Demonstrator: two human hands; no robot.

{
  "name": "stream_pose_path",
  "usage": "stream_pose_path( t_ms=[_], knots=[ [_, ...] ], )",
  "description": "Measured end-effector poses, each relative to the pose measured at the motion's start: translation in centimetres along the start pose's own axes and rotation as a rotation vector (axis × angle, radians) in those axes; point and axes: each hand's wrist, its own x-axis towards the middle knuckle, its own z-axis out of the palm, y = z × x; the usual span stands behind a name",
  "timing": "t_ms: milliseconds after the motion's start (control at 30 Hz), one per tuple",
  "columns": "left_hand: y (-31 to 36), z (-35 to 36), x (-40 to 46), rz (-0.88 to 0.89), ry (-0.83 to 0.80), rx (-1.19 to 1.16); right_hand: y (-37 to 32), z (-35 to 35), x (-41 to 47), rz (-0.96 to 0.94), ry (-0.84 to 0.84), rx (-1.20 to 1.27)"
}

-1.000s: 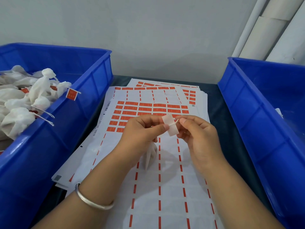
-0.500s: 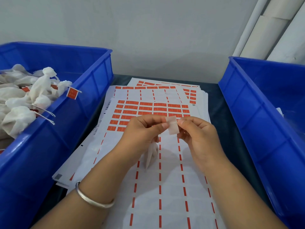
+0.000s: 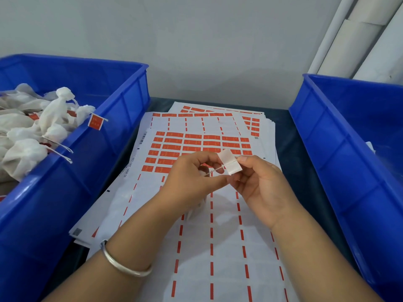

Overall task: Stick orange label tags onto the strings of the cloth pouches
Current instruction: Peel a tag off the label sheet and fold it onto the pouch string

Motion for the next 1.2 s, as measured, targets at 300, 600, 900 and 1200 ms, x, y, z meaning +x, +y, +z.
stream_pose_path(
  t_ms=[300,600,900,1200],
  knots=[
    [-0.32,0.09,0.04,0.096,0.051,-0.033,-0.14,0.09,-0.21,0.048,-0.016,0.108],
    [-0.30,0.01,0.08,0.121,0.037,-0.092,-0.07,0.03,-0.25,0.037,-0.008,0.058],
    [-0.52,0.23,0.38,0.039,0.033,-0.223,0.02,0.16,-0.25,0.024,0.010,0.000],
    [-0.42,0.33,0.25,0.014,0.032,-0.282,0.22,0.21,-0.16,0.027,0.009,-0.005]
  ],
)
